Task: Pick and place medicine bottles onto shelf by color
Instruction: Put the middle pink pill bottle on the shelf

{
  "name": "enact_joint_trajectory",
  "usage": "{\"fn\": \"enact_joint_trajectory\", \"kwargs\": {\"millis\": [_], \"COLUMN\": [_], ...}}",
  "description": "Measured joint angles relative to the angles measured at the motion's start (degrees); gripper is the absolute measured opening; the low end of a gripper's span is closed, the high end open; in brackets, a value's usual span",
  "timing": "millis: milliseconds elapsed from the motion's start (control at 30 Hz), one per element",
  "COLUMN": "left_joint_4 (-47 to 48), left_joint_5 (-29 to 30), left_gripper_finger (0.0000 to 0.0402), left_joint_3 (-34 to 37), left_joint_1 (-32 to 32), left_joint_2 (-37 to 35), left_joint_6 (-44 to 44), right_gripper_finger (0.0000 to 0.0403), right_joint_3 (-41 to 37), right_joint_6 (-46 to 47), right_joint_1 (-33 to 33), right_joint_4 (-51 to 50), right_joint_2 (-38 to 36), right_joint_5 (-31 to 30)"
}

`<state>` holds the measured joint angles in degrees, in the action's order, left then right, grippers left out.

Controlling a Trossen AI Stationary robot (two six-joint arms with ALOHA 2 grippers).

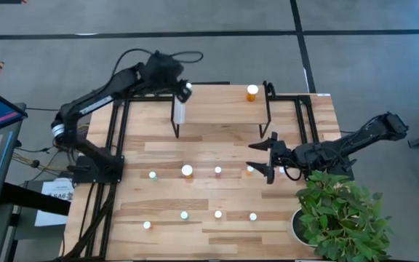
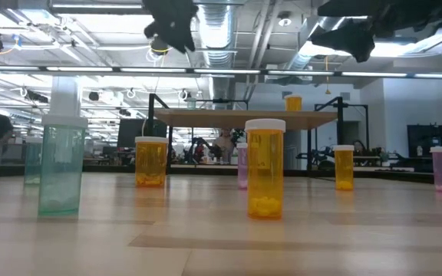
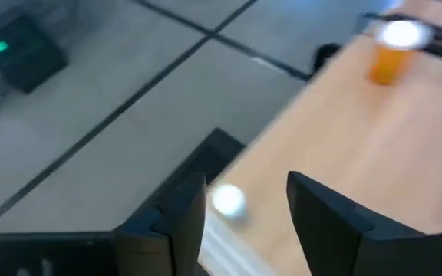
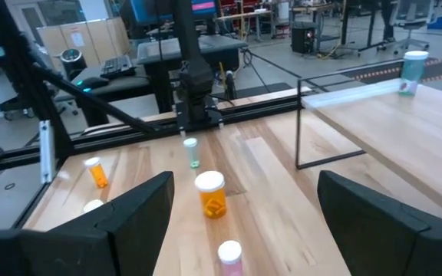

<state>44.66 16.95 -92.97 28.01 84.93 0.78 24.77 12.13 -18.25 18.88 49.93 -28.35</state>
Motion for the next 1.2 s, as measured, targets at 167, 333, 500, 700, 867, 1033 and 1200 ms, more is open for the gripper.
{"fn": "enact_joint_trajectory", "kwargs": {"millis": [167,333,500,700,867,1033,1200], "left_joint_4": [-7.37,-26.52,-42.27,-49.43,-51.39,-49.97,-49.23], "left_joint_5": [2.39,4.29,4.87,7.99,7.81,6.18,5.23], "left_gripper_finger": [0.0156,0.0146,0.014,0.0139,0.0139,0.0139,0.0138], "left_joint_3": [13.07,32.11,46.68,56.04,59.65,60.5,60.53], "left_joint_1": [-12.25,-24.32,-34.02,-39.33,-39.74,-39.82,-40.79], "left_joint_2": [-8.3,-17.23,-22.65,-23.51,-22.56,-22.57,-22.59], "left_joint_6": [1.95,6.77,11.35,14.36,15.67,18.07,17.38], "right_gripper_finger": [0.0345,0.0341,0.0343,0.0344,0.0341,0.0343,0.0345], "right_joint_3": [0.0,0.0,0.0,0.0,0.0,0.01,0.0], "right_joint_6": [1.1,4.92,5.02,7.73,9.89,5.27,4.1], "right_joint_1": [-0.91,-0.94,-1.7,-1.63,-1.4,0.96,3.5], "right_joint_4": [-1.03,-2.61,-1.58,-0.25,1.71,12.84,23.96], "right_joint_2": [0.0,0.04,0.04,1.24,6.23,13.43,20.63], "right_joint_5": [-0.01,-0.01,-0.03,-0.08,-0.1,-0.11,-0.1]}}
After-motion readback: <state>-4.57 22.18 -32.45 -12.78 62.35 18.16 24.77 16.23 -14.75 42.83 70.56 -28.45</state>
